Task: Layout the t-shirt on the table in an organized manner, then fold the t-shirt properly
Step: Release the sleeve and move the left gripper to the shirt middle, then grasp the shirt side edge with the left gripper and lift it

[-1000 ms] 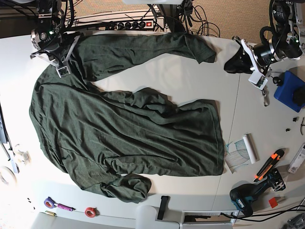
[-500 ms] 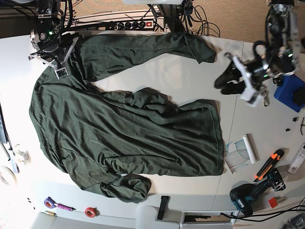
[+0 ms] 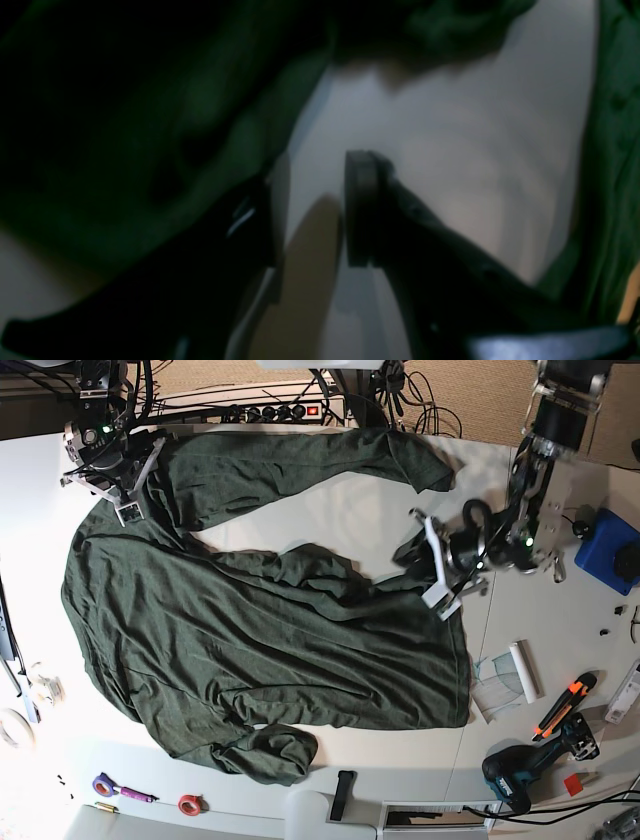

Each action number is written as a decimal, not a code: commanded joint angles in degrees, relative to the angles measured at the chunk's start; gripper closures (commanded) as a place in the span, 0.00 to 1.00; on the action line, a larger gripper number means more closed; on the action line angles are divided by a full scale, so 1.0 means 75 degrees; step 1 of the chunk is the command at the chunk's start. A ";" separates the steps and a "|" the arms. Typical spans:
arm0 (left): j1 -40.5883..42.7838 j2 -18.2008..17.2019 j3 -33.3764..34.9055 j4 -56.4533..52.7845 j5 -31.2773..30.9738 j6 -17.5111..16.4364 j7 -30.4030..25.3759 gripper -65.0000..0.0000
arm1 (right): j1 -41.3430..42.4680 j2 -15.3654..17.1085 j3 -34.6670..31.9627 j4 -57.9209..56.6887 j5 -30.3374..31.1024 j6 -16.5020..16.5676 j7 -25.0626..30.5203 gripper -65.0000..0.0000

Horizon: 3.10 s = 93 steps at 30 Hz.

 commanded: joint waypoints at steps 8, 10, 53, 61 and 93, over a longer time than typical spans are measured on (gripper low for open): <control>-0.0708 0.0221 -0.0020 -0.0711 0.0877 0.0102 -0.0711 0.69 | -0.0012 0.0067 0.0023 0.0087 0.0067 0.0029 0.0055 0.62; -0.0813 0.0221 -0.0023 -0.0711 0.0956 0.0323 -0.0799 0.69 | -0.0012 0.0064 0.0023 0.0087 0.0067 0.0029 0.0055 0.62; -0.0772 0.1451 -0.0020 -0.0714 0.1865 -0.0003 -0.1151 0.69 | -0.0009 0.0064 0.0023 0.0087 0.0067 0.0029 0.0119 0.62; -0.0481 0.1507 -0.0020 -0.0714 0.1542 -0.0055 -0.1145 0.99 | -0.0009 0.0064 0.0023 0.0087 0.0067 0.0026 0.0178 0.62; -0.0484 0.1422 -0.0029 0.0868 -0.2078 -0.0956 0.4188 0.55 | -0.0012 0.0064 0.0023 0.0087 0.0067 0.0029 0.0172 0.62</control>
